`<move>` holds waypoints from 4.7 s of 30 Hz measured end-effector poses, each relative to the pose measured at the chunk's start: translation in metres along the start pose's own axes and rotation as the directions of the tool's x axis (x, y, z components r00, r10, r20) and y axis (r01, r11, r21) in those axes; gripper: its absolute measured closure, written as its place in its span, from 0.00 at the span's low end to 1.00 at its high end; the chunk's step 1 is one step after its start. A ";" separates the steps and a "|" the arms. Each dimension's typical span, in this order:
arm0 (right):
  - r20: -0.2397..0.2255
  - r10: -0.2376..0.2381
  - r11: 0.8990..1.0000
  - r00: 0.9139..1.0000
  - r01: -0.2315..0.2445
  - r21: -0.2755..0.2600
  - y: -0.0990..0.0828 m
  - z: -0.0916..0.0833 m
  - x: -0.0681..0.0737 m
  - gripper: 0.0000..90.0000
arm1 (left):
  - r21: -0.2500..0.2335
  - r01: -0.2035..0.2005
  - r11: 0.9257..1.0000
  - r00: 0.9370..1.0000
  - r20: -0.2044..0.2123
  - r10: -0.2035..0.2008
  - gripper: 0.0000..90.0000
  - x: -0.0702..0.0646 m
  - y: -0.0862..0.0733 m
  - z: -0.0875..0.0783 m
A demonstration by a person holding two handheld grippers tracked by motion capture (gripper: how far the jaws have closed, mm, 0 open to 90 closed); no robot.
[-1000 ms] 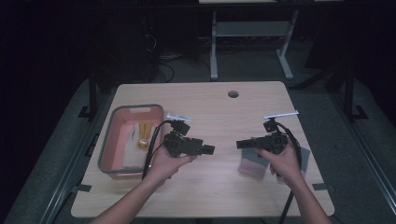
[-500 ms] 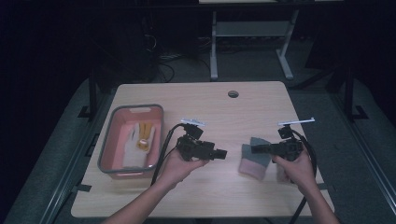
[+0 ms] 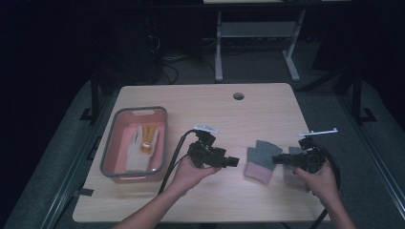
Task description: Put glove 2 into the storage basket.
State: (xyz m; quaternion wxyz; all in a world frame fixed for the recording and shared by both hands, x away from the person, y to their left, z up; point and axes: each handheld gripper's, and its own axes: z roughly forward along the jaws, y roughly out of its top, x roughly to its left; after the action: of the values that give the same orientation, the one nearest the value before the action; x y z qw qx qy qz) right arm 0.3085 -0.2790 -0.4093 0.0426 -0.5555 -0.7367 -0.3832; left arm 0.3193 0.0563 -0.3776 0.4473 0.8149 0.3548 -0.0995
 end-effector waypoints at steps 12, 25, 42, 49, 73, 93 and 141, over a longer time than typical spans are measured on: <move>0.131 0.022 1.000 0.991 -0.022 -0.006 -0.021 -0.014 -0.026 0.65 | 0.013 0.002 1.000 1.000 0.001 -0.002 0.31 -0.001 -0.001 0.014; 0.236 0.018 1.000 0.972 -0.022 0.013 -0.033 -0.017 -0.041 0.63 | 0.037 -0.004 0.999 1.000 0.004 0.004 0.30 -0.003 -0.002 0.030; 0.361 -0.036 0.997 0.932 0.011 0.070 -0.040 -0.003 -0.043 0.73 | 0.036 0.010 0.999 1.000 0.007 -0.010 0.29 0.000 -0.007 0.034; 0.366 -0.025 0.997 0.930 -0.004 0.079 -0.038 -0.001 -0.039 0.89 | 0.043 0.008 0.999 1.000 0.009 -0.009 0.29 -0.001 -0.011 0.036; 0.300 0.007 1.000 0.954 -0.007 -0.001 -0.019 -0.018 -0.011 0.92 | 0.027 0.016 0.999 1.000 -0.007 -0.016 0.29 0.005 -0.011 0.030; 0.255 -0.013 1.000 0.967 0.011 0.011 0.010 0.042 0.036 0.92 | 0.045 0.007 0.999 1.000 -0.015 -0.007 0.30 0.008 -0.015 0.028; 0.040 0.282 0.951 0.959 -0.274 -0.139 -0.035 0.038 -0.027 0.58 | 0.136 0.161 0.978 0.985 -0.089 -0.149 0.53 0.012 -0.013 0.118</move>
State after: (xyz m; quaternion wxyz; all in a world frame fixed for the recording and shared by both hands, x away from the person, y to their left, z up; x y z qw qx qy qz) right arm 0.3029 -0.2798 -0.4675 0.0375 -0.6664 -0.6249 -0.4049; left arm 0.3375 -0.0278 -0.4607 0.3645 0.8179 0.4266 -0.1271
